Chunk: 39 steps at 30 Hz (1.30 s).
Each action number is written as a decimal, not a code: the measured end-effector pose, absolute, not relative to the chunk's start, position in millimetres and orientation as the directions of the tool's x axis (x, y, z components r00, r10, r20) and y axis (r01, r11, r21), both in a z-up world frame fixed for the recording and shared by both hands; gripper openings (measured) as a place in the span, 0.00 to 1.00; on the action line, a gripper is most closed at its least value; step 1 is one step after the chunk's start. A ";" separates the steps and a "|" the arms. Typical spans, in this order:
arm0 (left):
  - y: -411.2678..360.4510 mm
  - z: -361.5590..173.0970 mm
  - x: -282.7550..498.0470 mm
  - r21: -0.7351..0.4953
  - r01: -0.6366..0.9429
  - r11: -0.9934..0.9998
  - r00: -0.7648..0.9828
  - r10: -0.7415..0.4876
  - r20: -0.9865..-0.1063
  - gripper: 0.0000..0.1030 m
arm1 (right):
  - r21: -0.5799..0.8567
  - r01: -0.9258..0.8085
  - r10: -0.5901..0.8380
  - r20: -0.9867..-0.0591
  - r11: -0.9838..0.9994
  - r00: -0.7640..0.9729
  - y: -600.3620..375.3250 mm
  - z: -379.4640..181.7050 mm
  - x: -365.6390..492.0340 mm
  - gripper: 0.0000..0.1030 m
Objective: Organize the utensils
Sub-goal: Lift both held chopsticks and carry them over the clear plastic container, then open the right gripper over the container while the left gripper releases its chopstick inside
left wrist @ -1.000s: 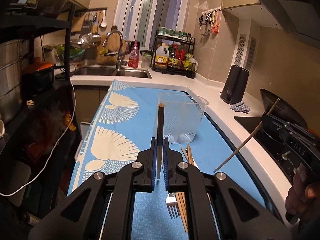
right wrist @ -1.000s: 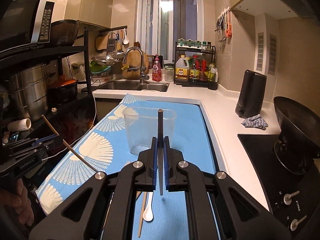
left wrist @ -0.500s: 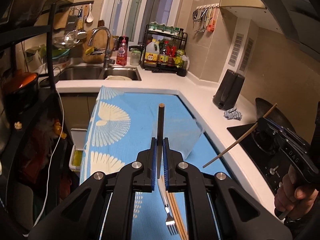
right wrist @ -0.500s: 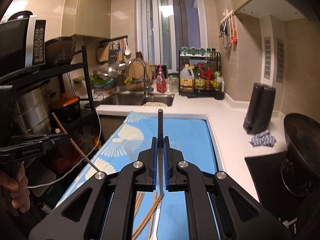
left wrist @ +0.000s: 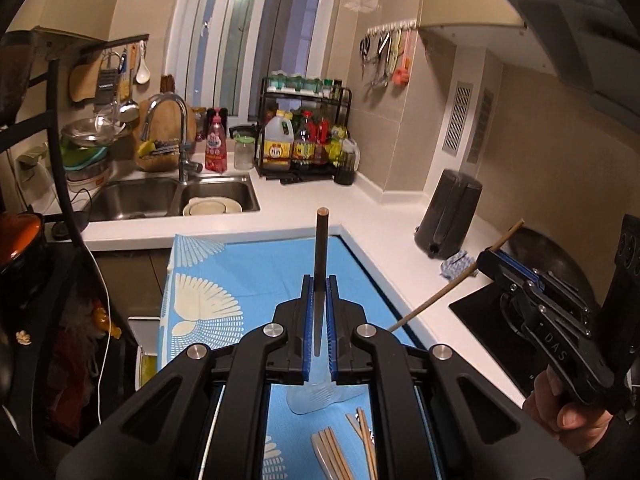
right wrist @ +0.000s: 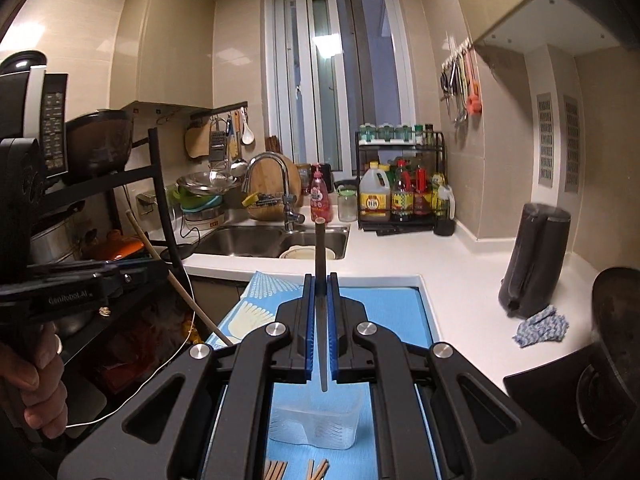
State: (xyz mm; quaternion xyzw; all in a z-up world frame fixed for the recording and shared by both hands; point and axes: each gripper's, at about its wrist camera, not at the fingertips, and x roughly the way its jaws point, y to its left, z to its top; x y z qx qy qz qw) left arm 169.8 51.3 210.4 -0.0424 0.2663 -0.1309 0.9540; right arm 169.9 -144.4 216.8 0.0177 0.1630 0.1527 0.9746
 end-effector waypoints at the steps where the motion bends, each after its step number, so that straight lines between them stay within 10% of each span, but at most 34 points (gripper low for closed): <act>1: 49.5 203.4 176.1 -0.152 0.228 0.962 0.817 -0.274 -0.507 0.06 | 0.095 -0.289 0.304 -0.327 0.952 0.895 -144.6 210.6 177.2 0.06; 15: 39.4 122.8 225.6 -0.221 0.253 0.942 0.668 -0.336 -0.664 0.06 | 0.205 -0.259 0.330 -0.526 0.944 0.784 -151.9 118.6 234.3 0.07; 19: 41.0 128.6 222.3 -0.189 0.224 0.956 0.694 -0.293 -0.657 0.54 | 0.215 -0.250 0.329 -0.567 0.944 0.755 -155.9 116.6 235.5 0.30; 26: 44.1 162.8 189.7 -0.095 0.193 0.976 0.817 -0.214 -0.536 0.63 | 0.139 -0.226 0.264 -0.603 0.964 0.753 -163.9 125.2 221.2 0.42; 34: 57.0 184.8 142.4 -0.058 0.131 0.990 0.893 -0.143 -0.427 0.63 | 0.118 -0.250 0.270 -0.594 0.961 0.758 -172.0 134.6 182.1 0.42; 39: 53.0 167.9 108.1 -0.026 0.144 0.989 0.905 -0.142 -0.400 0.34 | 0.108 -0.280 0.292 -0.559 0.954 0.777 -176.8 136.6 144.1 0.42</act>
